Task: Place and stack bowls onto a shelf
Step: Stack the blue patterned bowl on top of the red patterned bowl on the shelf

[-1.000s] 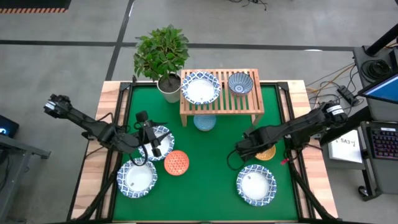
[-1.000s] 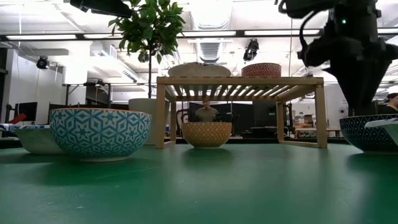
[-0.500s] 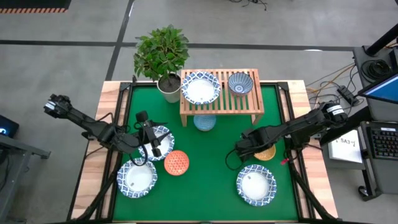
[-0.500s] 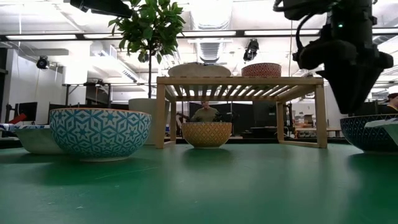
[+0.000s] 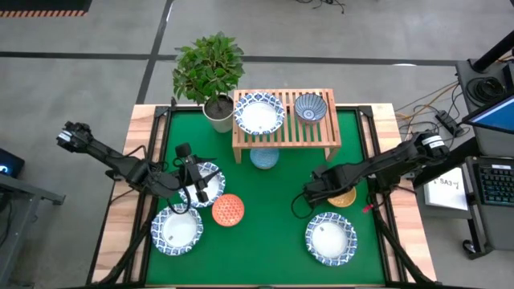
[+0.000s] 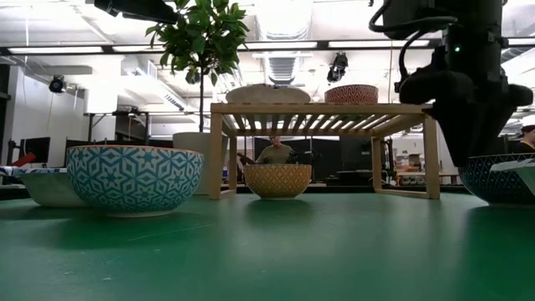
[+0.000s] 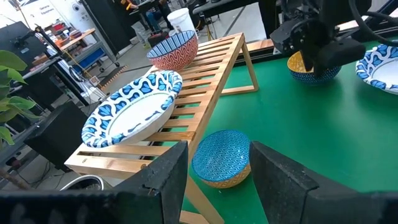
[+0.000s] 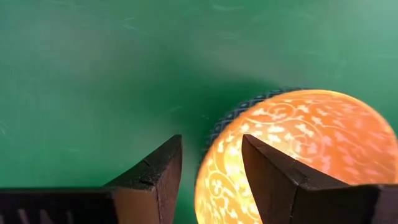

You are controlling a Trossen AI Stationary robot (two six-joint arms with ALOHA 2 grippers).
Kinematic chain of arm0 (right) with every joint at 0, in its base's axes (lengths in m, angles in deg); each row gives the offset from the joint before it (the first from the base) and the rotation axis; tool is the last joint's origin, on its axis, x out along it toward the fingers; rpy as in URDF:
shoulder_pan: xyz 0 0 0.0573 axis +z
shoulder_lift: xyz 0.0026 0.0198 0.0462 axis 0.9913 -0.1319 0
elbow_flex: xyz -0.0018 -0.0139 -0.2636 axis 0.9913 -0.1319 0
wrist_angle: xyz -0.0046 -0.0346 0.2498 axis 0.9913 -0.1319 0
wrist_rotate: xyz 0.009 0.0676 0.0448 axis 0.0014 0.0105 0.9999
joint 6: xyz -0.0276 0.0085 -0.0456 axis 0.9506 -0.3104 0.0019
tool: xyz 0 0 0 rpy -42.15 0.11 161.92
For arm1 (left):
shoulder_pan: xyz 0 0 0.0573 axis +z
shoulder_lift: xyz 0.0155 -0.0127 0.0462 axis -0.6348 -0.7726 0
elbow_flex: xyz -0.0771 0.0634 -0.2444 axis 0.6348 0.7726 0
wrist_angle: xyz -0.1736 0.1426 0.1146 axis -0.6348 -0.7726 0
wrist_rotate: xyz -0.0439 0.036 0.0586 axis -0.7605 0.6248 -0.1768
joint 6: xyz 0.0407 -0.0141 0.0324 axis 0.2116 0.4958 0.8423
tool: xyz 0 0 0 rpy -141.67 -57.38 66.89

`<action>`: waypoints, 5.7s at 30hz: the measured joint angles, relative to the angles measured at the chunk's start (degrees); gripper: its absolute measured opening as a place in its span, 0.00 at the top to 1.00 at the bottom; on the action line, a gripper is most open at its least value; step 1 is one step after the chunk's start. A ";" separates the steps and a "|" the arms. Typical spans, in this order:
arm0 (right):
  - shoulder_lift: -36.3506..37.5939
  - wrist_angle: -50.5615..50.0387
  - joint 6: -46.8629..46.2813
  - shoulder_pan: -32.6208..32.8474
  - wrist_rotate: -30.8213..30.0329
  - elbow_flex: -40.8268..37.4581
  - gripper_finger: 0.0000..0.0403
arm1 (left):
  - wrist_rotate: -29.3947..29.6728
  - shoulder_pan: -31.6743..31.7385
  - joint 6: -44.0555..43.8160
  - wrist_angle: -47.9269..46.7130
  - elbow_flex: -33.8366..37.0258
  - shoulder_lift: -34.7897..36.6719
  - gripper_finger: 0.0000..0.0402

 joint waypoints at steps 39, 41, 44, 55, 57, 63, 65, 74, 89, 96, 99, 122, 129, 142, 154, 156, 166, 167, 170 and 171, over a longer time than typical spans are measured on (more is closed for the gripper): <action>0.02 24.27 35.57 2.55 8.16 12.55 0.97 | 0.01 0.01 0.02 0.13 0.00 -0.02 0.61; 0.02 26.56 38.44 3.23 8.29 14.02 0.97 | 0.01 0.01 0.02 0.15 0.00 -0.02 0.61; 0.00 29.19 43.43 4.14 8.05 16.34 0.97 | 0.01 0.01 0.02 0.17 0.00 -0.02 0.61; 0.00 36.95 65.40 4.70 6.48 24.69 0.97 | 0.01 0.01 0.00 0.15 0.00 -0.02 0.61; 0.00 37.14 68.78 4.72 3.69 26.32 0.97 | 0.01 0.01 0.01 0.13 0.00 -0.02 0.61; 0.00 28.59 73.04 4.17 -11.49 34.19 0.97 | 0.01 0.01 0.00 0.11 0.00 -0.02 0.61; 0.00 22.05 71.50 3.33 -15.21 37.76 0.97 | 0.01 0.01 0.02 0.10 0.00 -0.02 0.61; 0.00 -0.98 68.33 -4.56 -16.79 49.04 0.97 | 0.01 0.01 0.24 0.07 0.00 -0.02 0.61; -7.41 -22.99 79.01 -27.53 -3.48 62.43 0.97 | 0.01 0.01 0.42 0.08 0.00 -0.02 0.61; -15.07 -32.10 84.11 -34.21 -3.36 70.52 0.97 | 0.03 0.10 1.14 0.07 0.00 -0.02 0.61; -17.25 -32.24 86.98 -35.97 -2.03 71.83 0.97 | 0.04 0.10 1.29 0.07 0.00 -0.02 0.61; -18.75 -32.27 83.24 -41.66 -1.14 66.72 0.97 | 0.04 0.10 1.14 0.01 0.39 -0.02 0.61; -18.75 -32.28 83.01 -41.68 -1.34 64.21 0.97 | 0.04 0.10 1.11 0.00 0.42 -0.02 0.61; -18.75 -32.22 82.50 -41.66 1.16 64.06 0.97 | 0.04 0.11 1.09 0.02 0.42 -0.02 0.61; -18.73 -32.26 82.18 -41.68 1.11 63.95 0.97 | 0.04 0.12 1.07 0.02 0.42 -0.02 0.61; -18.74 -32.26 82.18 -41.68 1.10 63.95 0.97 | 0.04 0.11 1.07 0.02 0.42 -0.02 0.61; -18.73 -32.25 81.46 -41.68 1.09 63.55 0.97 | 0.04 0.10 1.07 0.03 0.42 -0.02 0.61; -18.74 -32.24 81.28 -41.68 1.09 63.54 0.97 | 0.04 0.12 1.07 0.02 0.42 -0.02 0.61; -18.73 -32.24 81.17 -41.68 1.09 63.51 0.97 | 0.04 0.12 1.07 0.04 0.42 -0.02 0.61; -18.73 -32.23 81.15 -41.68 1.09 63.51 0.97 | 0.04 0.10 1.06 0.03 0.42 -0.02 0.61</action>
